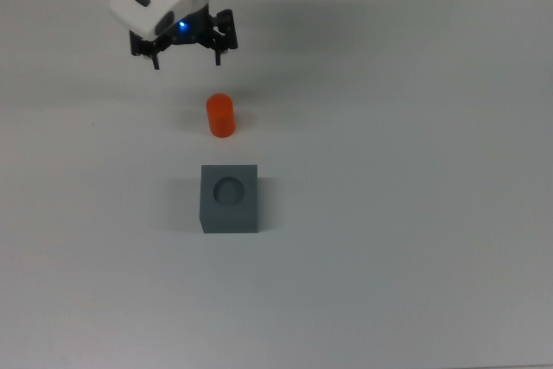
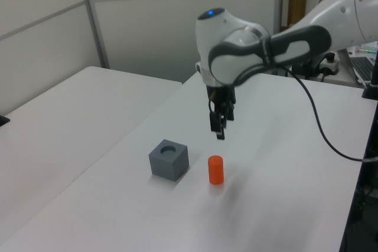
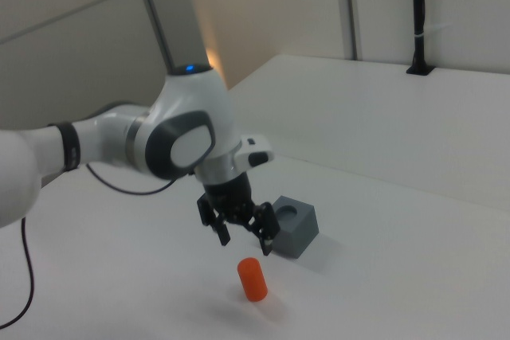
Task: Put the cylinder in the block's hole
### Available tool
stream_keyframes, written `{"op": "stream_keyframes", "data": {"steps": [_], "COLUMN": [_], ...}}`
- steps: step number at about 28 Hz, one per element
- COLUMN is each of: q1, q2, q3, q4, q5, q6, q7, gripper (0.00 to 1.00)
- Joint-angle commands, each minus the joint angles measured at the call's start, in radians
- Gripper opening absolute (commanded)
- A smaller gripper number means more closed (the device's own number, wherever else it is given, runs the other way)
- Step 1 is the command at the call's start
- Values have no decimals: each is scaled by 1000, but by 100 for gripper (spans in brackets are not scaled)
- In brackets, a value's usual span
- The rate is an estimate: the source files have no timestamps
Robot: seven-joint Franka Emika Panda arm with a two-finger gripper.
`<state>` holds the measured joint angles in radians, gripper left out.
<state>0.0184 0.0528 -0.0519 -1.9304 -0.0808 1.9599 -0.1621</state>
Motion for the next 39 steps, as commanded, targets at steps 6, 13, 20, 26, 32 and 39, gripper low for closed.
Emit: {"op": "stream_keyframes", "data": {"steps": [6, 13, 20, 26, 32, 39], "q1": [37, 52, 57, 57, 54, 43], "q2": [33, 99, 124, 124, 124, 119], "q3": [-5, -5, 18, 18, 18, 6], "q4": [-136, -125, -116, -87, -62, 17], "q5": [19, 13, 9, 21, 22, 85], "q6": [232, 272, 274, 272, 269, 252], "q7": [-48, -46, -37, -19, -7, -14], "gripper": [100, 100, 90, 33, 0, 0]}}
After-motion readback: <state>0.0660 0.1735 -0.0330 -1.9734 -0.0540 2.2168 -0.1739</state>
